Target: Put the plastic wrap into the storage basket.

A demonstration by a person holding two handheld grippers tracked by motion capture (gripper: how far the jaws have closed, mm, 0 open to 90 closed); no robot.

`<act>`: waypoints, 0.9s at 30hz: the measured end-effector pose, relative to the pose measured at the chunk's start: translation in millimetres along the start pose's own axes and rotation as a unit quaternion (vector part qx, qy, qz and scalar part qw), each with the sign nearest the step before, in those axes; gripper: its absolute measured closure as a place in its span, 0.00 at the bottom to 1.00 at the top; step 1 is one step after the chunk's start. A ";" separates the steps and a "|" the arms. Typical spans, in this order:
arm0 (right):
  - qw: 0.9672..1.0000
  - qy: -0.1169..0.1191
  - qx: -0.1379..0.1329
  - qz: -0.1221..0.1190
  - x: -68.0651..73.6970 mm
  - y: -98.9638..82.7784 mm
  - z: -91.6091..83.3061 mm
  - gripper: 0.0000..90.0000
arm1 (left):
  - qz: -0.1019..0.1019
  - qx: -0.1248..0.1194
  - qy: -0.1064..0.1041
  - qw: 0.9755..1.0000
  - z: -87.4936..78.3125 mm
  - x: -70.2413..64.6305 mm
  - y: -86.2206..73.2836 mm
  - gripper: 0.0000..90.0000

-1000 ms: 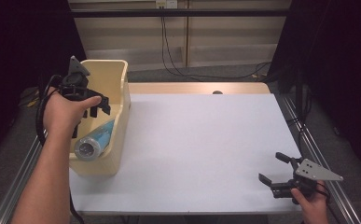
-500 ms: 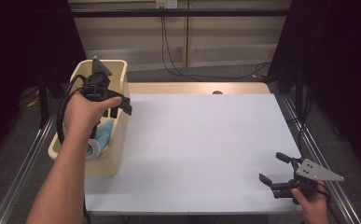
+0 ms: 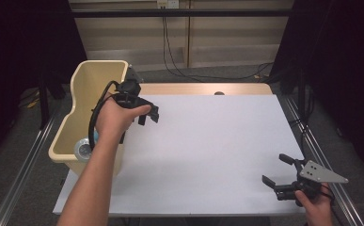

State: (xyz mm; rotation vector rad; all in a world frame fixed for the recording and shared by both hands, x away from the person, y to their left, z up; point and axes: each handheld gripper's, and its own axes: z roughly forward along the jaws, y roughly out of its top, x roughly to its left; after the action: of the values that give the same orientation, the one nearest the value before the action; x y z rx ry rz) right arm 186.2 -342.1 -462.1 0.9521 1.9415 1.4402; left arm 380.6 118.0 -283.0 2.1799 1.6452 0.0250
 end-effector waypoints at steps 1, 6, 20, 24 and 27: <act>1.000 0.000 0.000 0.000 0.0 0.1 -0.1 0.00 | 0.002 -0.006 0.001 1.000 4.0 -2.7 -0.1 0.22; 1.000 0.000 -0.002 -0.003 -0.3 0.3 -1.1 0.00 | 0.007 -0.006 -0.011 1.000 19.7 -12.1 -1.7 0.22; 1.000 0.001 -0.002 -0.006 0.0 0.6 -1.3 0.00 | 0.018 0.003 -0.028 0.999 64.4 -25.9 -13.3 0.19; 1.000 0.001 0.000 -0.007 0.3 0.5 -0.8 0.00 | 0.022 0.004 -0.026 0.999 73.7 -27.5 -17.9 0.18; 1.000 0.003 0.000 -0.005 1.2 0.8 -0.2 0.00 | 0.026 -0.005 -0.033 0.999 81.4 -29.2 -23.3 0.18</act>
State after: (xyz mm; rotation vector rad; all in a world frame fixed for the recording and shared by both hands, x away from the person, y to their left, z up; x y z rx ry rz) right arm 185.5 -341.1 -461.3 0.9368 1.9488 1.4384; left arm 371.0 71.1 -358.7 2.1926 1.5488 -0.0242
